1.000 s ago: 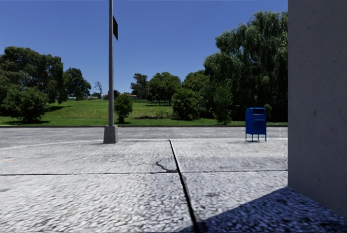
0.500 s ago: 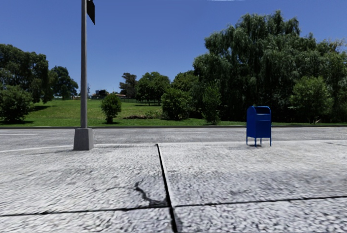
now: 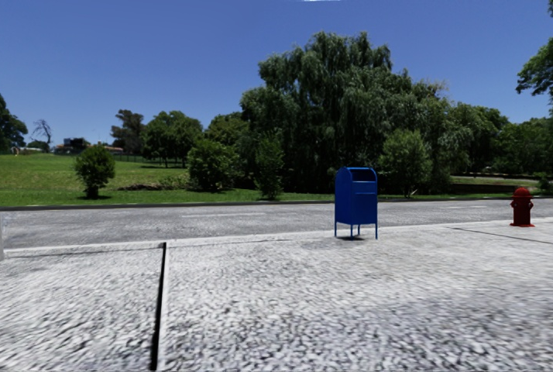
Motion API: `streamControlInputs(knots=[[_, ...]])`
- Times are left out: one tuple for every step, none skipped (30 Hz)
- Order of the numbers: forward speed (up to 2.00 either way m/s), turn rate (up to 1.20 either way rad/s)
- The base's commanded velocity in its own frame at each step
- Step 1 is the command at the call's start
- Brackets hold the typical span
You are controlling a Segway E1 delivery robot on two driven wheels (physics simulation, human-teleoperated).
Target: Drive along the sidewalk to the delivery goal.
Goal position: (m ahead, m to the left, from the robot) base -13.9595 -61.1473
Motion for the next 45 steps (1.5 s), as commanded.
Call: streamControlInputs(knots=[[1.84, -0.59], [1.84, -0.59], [1.84, -0.59], [1.84, -0.59], [1.84, -0.59], [1.84, -0.59], [1.84, -0.59], [1.84, -0.59], [1.84, -0.59], [1.85, -0.59], [1.85, -0.59], [1.85, -0.59], [1.85, -0.59], [1.85, -0.59], [1.85, -0.59], [1.82, -0.59], [1.77, -0.59], [1.77, -0.59], [1.67, -0.59], [1.64, -0.59], [1.64, -0.59], [1.64, -0.59], [1.64, -0.59], [1.64, -0.59], [1.64, -0.59], [1.64, -0.59], [1.64, -0.59], [1.64, -0.59], [1.64, -0.59], [1.64, -0.59], [1.64, -0.59], [1.64, -0.59], [1.64, -0.59], [1.64, -0.59], [1.64, -0.59], [1.64, -0.59], [1.64, -0.59], [1.64, -0.59], [1.64, -0.59], [1.64, -0.59], [1.64, -0.59], [1.64, -0.59], [1.64, -0.59], [1.64, -0.59], [1.64, -0.59]])
